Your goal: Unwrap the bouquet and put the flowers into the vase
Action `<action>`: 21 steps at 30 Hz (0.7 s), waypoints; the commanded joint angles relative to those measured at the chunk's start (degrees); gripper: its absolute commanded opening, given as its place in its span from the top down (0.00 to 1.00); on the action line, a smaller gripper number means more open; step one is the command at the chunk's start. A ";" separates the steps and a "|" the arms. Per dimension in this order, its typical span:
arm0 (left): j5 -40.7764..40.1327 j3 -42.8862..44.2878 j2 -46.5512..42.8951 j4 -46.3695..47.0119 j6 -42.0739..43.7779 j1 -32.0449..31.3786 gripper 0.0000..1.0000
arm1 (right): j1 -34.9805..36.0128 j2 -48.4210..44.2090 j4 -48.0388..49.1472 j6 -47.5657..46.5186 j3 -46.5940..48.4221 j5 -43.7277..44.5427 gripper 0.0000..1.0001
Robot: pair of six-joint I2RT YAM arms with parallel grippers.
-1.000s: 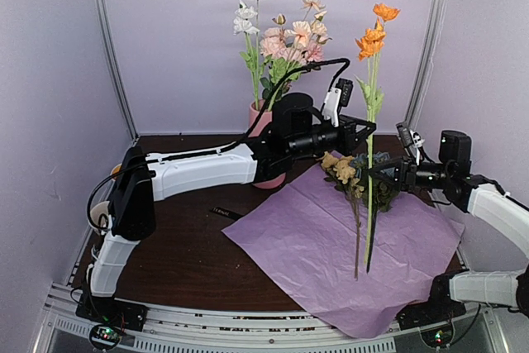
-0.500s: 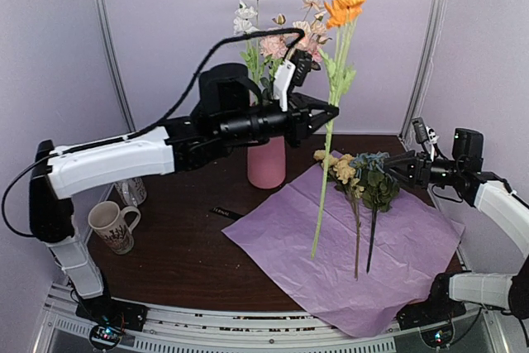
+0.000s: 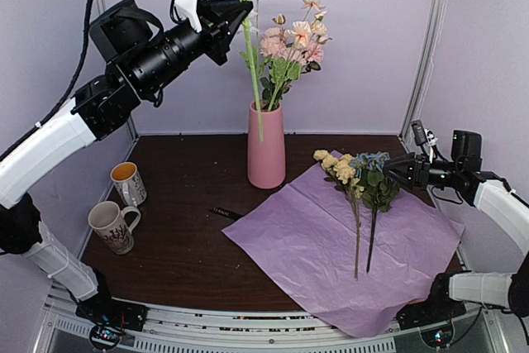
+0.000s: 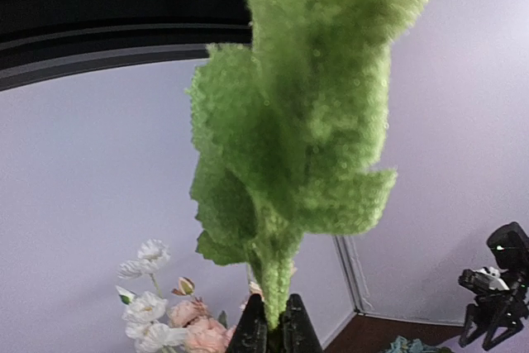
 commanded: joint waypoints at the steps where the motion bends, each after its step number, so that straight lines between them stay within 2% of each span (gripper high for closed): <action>1: -0.90 8.14 4.23 2.45 4.71 4.89 1.00 | -0.43 0.32 -0.46 -0.93 1.59 1.04 0.39; 8: 1.41 25.50 15.98 1.42 0.69 12.53 1.00 | -0.72 0.21 -0.89 -1.44 1.58 1.04 0.39; 12: 2.89 35.72 23.83 -2.97 -2.40 15.00 1.00 | -0.89 0.48 -1.23 -1.59 1.67 1.15 0.39; 15: 3.16 35.25 25.56 -2.76 -4.12 15.61 1.00 | -1.06 0.67 -1.45 -1.76 1.78 1.01 0.39; 21: 4.10 24.13 23.64 2.53 -8.01 15.67 1.00 | -1.42 1.12 -2.04 -2.45 1.94 0.99 0.39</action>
